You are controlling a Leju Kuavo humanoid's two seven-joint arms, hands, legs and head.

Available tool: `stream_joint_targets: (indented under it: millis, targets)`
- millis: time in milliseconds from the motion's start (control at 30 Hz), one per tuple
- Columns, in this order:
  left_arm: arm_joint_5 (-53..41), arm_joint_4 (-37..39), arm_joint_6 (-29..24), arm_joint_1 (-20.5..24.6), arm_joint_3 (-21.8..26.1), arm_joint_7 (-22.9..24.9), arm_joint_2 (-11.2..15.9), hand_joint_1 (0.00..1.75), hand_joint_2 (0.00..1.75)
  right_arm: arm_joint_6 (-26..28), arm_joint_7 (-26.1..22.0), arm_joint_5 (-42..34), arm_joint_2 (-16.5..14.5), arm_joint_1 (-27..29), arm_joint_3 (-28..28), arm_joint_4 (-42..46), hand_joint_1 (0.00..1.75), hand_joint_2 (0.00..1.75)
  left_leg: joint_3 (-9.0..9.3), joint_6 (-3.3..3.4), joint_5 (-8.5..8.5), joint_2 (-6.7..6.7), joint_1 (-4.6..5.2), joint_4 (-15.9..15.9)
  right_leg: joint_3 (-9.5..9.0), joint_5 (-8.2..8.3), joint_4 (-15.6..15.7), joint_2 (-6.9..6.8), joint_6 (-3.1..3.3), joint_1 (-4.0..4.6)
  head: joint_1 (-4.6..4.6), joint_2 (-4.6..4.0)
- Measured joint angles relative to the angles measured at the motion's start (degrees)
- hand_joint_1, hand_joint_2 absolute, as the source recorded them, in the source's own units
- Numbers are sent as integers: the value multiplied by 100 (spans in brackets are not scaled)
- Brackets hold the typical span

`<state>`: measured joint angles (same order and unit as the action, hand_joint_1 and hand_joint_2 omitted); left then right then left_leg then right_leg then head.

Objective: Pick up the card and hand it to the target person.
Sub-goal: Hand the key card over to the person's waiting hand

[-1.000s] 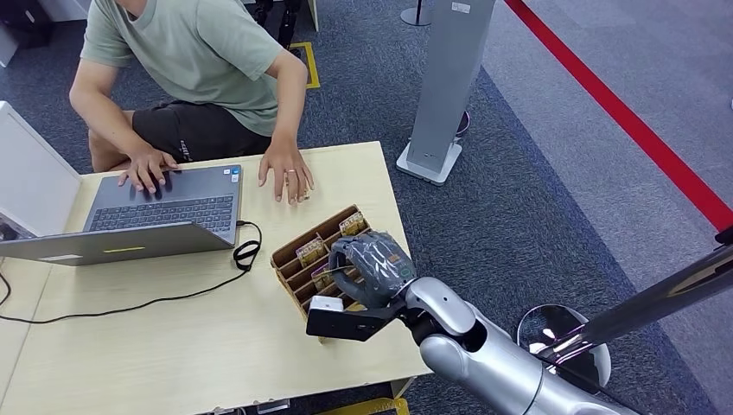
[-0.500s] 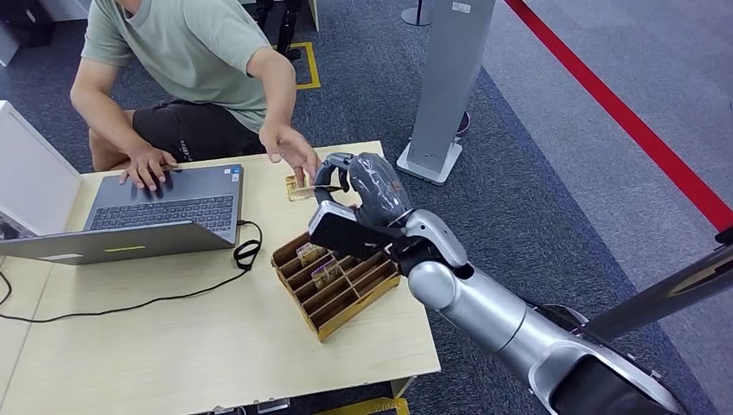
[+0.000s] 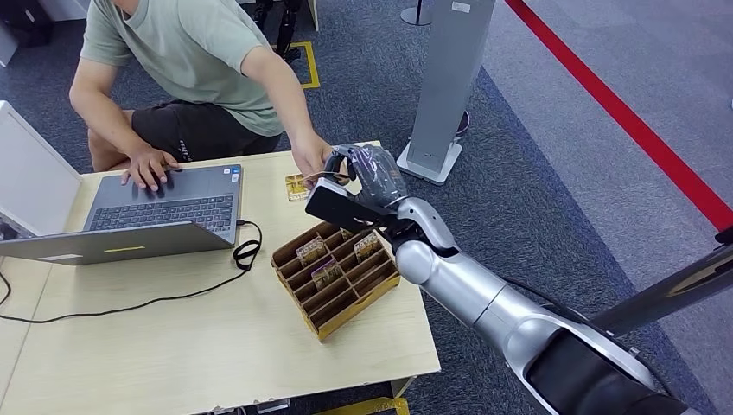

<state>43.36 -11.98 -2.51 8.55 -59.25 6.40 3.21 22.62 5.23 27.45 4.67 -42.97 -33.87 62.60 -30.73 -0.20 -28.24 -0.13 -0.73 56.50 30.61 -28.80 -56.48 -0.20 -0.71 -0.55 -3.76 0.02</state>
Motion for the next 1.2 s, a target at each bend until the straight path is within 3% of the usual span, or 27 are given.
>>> stream_joint_targets:
  millis: [67,500,767,967,1200]
  targets:
    - [0,0,11,0,-2,0,0,0,0,14,16,45,-17,-3,-26,-113,0,175,0,0,0,0,0,0,0,0,0,0,0,0,1,0]
    - [24,0,7,0,-96,0,-9,0,0,75,121,189,-44,12,-66,-382,0,175,2,0,0,1,0,3,2,1,0,1,0,0,0,0]
    - [164,0,-21,-60,-108,-19,-7,0,0,102,255,-52,105,237,17,433,0,175,4,0,0,2,0,3,3,1,0,2,0,0,0,0]
    - [327,0,-63,-149,-108,-116,-7,0,0,-135,130,-723,373,663,206,1484,0,175,5,0,0,2,0,4,3,1,3,2,0,0,-3,0]
    - [503,0,-114,-268,-108,-187,0,0,0,-420,-591,-1797,623,1761,480,2397,0,175,3,1,-2,0,0,3,3,0,5,0,0,0,-4,0]
